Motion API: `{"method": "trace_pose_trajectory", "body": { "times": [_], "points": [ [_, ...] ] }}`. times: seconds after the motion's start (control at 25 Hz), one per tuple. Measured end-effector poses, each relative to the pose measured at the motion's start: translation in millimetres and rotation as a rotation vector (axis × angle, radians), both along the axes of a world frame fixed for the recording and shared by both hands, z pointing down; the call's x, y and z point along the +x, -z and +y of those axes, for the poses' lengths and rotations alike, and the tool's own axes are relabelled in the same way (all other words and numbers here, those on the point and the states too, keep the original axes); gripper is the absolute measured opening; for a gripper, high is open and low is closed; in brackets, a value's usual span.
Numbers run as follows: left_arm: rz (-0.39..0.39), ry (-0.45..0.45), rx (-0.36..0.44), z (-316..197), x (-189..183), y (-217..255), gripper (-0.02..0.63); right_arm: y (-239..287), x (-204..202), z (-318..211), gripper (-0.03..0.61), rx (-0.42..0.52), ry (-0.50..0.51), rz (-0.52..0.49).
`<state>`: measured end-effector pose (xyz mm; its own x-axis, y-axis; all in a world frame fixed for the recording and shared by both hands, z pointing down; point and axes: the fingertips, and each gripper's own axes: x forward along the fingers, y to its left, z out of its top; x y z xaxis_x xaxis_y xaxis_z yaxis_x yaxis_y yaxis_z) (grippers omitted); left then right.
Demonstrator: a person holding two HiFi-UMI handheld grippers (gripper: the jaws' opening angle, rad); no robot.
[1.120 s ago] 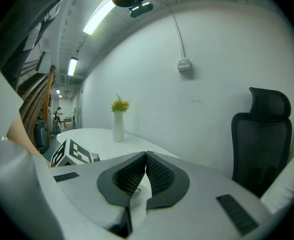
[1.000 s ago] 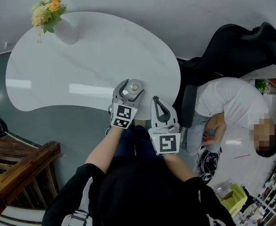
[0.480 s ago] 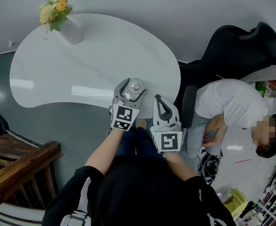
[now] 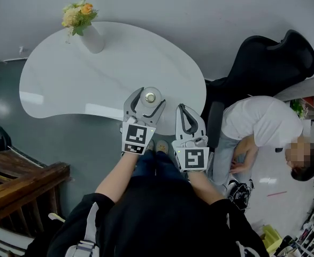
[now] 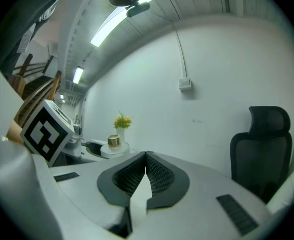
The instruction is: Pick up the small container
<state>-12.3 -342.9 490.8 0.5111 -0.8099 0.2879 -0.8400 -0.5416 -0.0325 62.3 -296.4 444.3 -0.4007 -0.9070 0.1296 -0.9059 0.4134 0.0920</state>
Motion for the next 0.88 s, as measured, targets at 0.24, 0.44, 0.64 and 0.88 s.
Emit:
{"method": "trace_pose_trajectory", "body": {
  "times": [0.24,0.44,0.64,0.88],
  "points": [
    [-0.004,0.018,0.036,14,-11,44,0.331,31,-1,4,0.023,0.059,0.003,-0.002],
    [-0.004,0.036,0.063,30,-18,70,0.331,47,4,11,0.023,0.097,-0.011,-0.015],
    [-0.001,0.039,0.08,49,-21,83,0.331,56,9,20,0.023,0.102,-0.021,-0.024],
    [-0.004,0.035,0.067,64,-21,85,0.331,55,7,31,0.023,0.085,-0.006,-0.013]
  ]
}}
